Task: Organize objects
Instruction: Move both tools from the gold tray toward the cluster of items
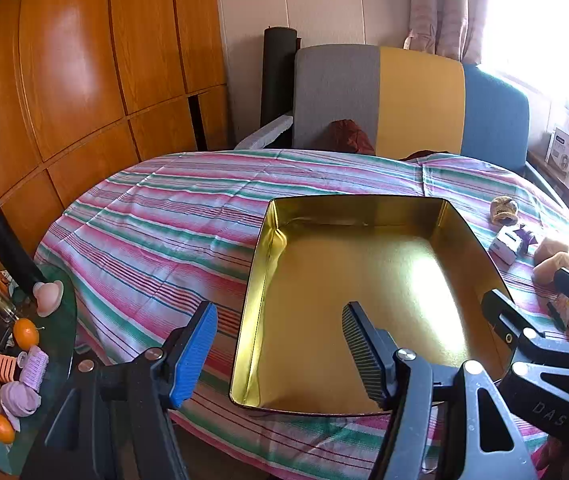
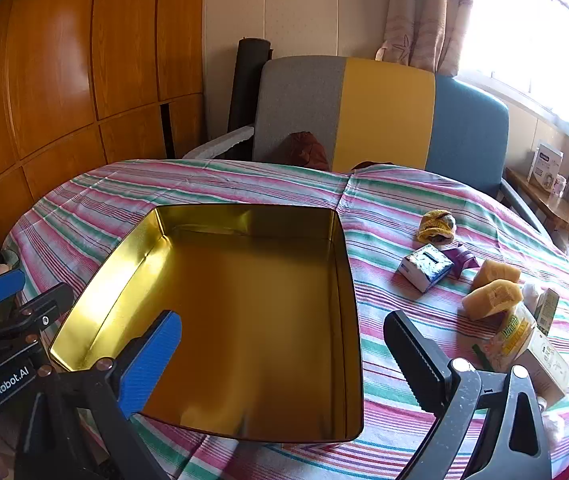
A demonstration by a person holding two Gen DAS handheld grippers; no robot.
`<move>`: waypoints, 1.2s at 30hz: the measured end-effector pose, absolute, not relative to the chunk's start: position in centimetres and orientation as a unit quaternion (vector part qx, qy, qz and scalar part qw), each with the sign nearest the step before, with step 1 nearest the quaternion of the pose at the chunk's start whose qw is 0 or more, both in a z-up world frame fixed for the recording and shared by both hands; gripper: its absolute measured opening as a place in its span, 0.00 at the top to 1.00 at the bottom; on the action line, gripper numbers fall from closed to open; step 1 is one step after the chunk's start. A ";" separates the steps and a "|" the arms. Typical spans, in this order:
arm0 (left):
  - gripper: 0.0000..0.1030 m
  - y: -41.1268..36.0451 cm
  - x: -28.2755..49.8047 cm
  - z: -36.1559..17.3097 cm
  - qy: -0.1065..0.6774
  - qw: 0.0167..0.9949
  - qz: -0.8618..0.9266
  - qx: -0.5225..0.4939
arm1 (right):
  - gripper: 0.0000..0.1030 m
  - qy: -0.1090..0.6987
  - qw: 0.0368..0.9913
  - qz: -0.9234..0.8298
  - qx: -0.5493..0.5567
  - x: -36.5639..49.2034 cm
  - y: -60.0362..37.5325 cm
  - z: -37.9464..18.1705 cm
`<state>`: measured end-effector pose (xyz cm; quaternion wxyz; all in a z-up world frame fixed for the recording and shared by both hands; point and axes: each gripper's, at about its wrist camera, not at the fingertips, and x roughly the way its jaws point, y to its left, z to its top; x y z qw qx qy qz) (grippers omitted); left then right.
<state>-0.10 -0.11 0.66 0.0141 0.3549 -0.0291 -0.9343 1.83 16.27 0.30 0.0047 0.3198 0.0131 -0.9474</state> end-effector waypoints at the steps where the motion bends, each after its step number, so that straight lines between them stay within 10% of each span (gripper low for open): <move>1: 0.36 -0.2 -0.1 0.6 -0.028 0.014 -0.934 0.356 | 0.01 0.013 0.004 -0.947 0.320 1.9 16.3 0.3; 36: 0.36 1.5 -0.4 0.2 -0.017 -0.063 -0.920 0.386 | 0.00 0.036 0.000 -0.950 0.311 1.9 19.1 2.4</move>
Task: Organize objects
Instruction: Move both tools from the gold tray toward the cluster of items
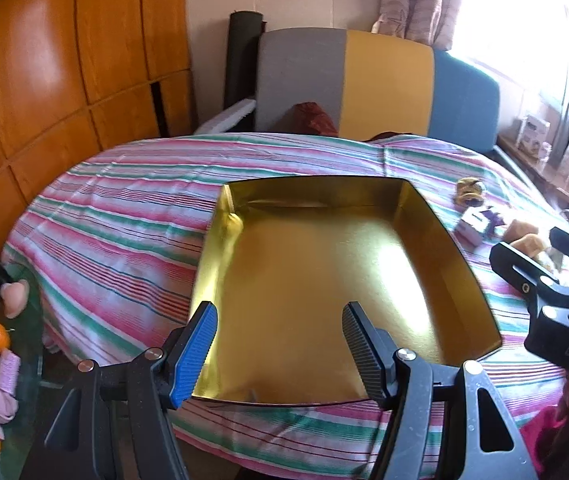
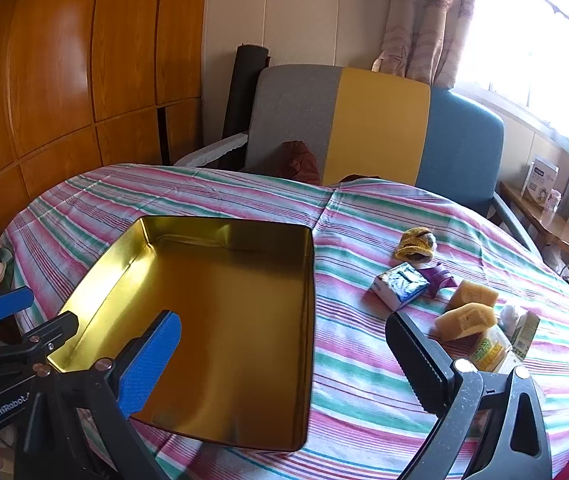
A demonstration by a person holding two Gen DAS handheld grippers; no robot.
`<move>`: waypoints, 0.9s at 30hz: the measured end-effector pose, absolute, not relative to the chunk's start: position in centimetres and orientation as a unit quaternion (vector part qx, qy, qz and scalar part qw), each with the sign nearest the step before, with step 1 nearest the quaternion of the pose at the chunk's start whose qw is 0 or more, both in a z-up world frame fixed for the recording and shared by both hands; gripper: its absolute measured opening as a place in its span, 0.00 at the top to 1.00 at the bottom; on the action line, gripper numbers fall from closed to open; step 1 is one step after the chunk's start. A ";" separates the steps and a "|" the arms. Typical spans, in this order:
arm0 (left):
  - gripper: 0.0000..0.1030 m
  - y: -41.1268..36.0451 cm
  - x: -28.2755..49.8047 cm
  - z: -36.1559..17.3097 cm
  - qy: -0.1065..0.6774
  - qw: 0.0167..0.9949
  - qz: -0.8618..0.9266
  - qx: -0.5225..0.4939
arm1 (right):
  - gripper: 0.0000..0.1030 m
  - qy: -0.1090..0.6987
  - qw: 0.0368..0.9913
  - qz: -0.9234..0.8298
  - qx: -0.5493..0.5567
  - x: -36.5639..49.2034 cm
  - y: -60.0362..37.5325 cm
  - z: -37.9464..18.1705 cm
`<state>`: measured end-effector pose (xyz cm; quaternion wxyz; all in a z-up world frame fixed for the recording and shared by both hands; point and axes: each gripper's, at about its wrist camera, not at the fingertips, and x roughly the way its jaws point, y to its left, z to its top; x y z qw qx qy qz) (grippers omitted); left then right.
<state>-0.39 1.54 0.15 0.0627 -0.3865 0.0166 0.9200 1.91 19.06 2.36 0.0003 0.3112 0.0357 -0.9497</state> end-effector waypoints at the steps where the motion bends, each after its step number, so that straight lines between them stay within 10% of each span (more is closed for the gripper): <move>1: 0.36 1.7 -0.4 0.2 0.012 0.071 0.919 -0.388 | 0.00 0.035 0.000 -0.949 0.312 1.9 19.4 2.4; 27: 0.31 12.0 -5.1 1.2 0.034 0.268 0.843 -0.466 | 0.00 -0.133 -0.218 -0.908 0.332 3.4 47.7 1.4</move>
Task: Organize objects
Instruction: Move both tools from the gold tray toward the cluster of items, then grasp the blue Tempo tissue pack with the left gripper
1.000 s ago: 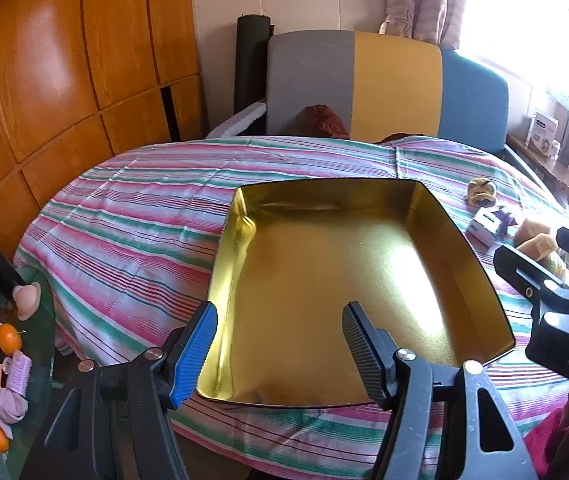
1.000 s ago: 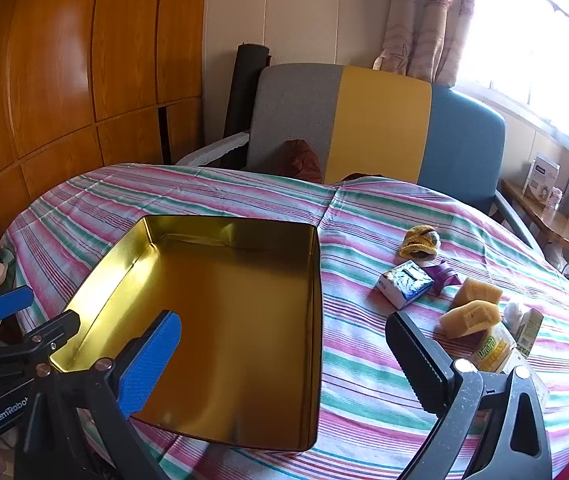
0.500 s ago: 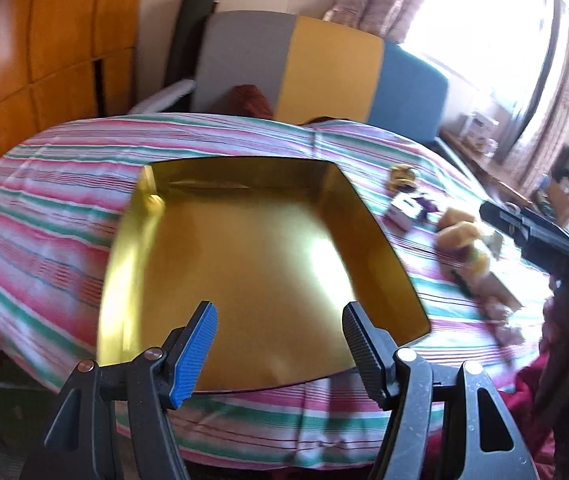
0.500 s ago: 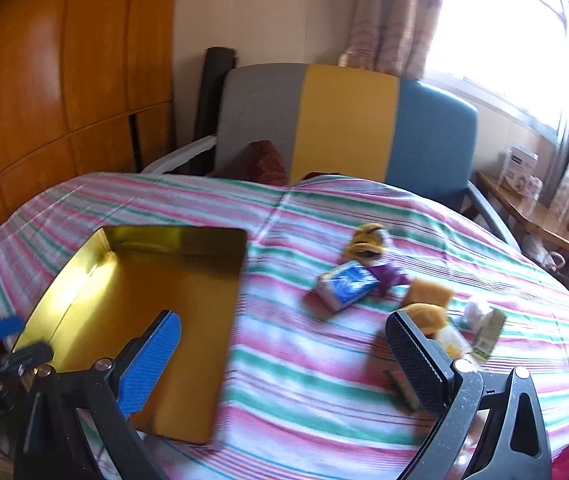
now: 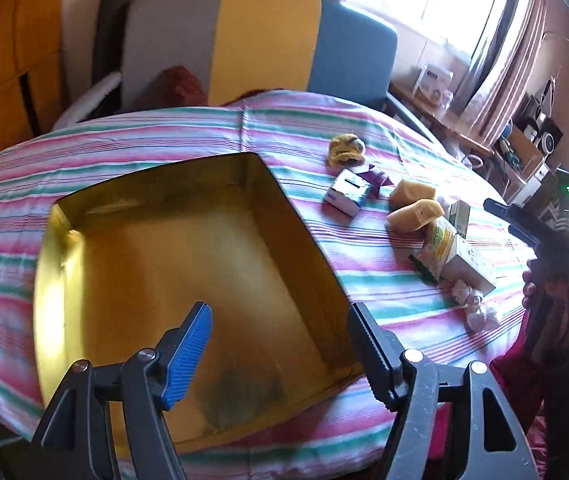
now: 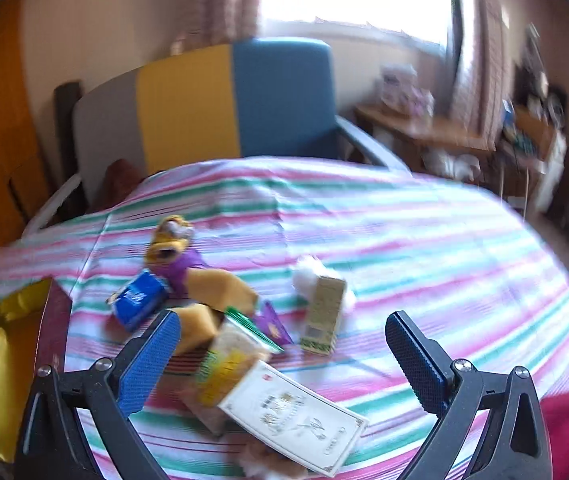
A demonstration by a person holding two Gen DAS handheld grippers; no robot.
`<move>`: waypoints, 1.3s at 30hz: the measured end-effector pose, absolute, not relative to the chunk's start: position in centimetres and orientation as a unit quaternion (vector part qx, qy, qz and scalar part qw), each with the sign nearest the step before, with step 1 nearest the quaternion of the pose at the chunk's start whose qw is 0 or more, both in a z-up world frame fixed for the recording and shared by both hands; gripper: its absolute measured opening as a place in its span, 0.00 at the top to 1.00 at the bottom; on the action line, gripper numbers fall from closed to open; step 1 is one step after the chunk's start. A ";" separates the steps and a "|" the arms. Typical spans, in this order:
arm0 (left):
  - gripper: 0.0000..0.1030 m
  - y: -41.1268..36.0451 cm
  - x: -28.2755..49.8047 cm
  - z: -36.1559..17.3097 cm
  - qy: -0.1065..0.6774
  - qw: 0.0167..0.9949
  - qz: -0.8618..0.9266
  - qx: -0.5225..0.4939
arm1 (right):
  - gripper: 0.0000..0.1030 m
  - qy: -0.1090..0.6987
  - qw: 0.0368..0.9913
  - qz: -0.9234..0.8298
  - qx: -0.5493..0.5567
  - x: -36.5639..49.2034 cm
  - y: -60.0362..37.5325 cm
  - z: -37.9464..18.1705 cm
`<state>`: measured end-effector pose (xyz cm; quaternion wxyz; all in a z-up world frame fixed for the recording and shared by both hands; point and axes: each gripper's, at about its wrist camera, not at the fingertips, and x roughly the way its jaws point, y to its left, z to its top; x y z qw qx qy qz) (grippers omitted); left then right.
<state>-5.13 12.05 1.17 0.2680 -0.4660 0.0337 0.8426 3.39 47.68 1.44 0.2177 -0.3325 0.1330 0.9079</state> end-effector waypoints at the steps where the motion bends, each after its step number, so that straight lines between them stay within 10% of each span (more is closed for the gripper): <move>1: 0.31 13.1 -5.6 1.3 0.041 0.274 0.838 -0.470 | 0.00 0.170 0.212 0.900 -0.341 3.5 48.8 1.1; 27: 0.13 36.5 -19.3 -7.9 0.256 0.306 0.777 -0.487 | 0.00 0.317 0.147 0.887 -0.300 5.1 51.4 0.7; 31: 0.48 36.6 -20.1 -9.2 0.233 0.303 0.765 -0.518 | 0.00 0.319 0.139 0.885 -0.308 4.8 51.4 0.4; 39: 0.49 30.7 -15.4 -4.1 0.183 0.343 0.790 -0.473 | 0.00 0.308 0.145 0.885 -0.317 4.5 51.0 0.3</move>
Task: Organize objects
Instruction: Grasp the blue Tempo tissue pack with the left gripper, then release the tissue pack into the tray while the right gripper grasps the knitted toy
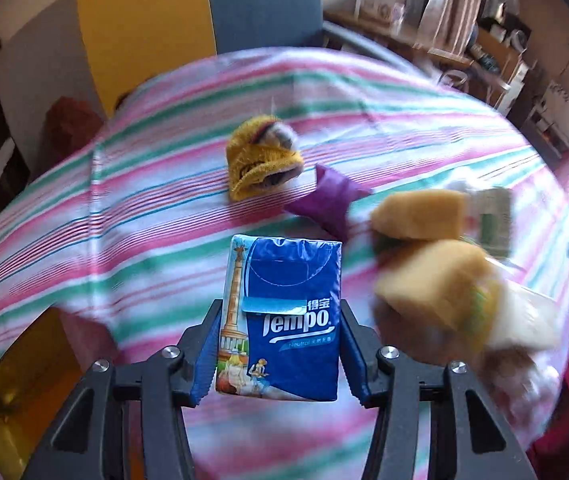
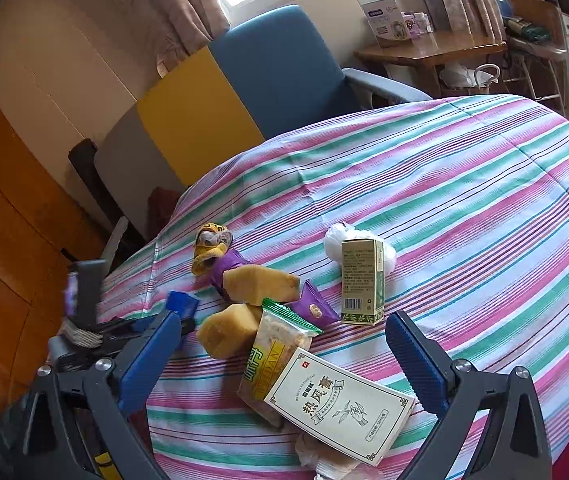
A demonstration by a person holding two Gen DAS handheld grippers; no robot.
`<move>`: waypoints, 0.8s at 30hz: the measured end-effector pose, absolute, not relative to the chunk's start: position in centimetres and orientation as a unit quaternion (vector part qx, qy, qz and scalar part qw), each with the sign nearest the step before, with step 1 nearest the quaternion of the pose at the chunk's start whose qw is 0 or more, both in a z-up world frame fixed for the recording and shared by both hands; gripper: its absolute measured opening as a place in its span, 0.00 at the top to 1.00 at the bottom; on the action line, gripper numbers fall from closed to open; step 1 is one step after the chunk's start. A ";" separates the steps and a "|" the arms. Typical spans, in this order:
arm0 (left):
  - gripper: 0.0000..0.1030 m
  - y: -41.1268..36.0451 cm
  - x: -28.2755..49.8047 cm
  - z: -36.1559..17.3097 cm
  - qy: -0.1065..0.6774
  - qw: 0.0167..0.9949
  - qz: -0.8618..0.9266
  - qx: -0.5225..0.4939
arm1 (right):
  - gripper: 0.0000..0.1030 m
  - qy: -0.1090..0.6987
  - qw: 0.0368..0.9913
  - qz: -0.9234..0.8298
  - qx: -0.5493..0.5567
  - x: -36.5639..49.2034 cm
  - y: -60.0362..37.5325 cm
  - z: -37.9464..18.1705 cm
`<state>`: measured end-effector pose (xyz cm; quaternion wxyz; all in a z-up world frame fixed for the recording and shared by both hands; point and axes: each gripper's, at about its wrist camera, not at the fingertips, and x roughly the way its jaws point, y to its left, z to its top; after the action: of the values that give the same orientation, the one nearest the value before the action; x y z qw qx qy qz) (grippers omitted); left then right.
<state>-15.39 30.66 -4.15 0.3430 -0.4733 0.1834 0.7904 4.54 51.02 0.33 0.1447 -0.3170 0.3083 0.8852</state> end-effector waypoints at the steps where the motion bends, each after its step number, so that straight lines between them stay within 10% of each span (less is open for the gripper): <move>1: 0.48 29.3 -14.4 -3.0 0.175 0.349 0.796 -0.463 | 0.00 0.304 0.145 0.885 -0.320 4.4 50.9 0.3; 24: 0.48 3.1 -12.2 0.1 0.000 0.220 0.864 -0.452 | 0.13 0.122 0.113 0.872 -0.461 -20.9 43.3 -1.0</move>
<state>-12.21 3.15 0.14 0.2202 -0.4519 -0.0005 0.8645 -20.89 43.32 -1.04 0.1131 -0.4607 0.1224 0.8718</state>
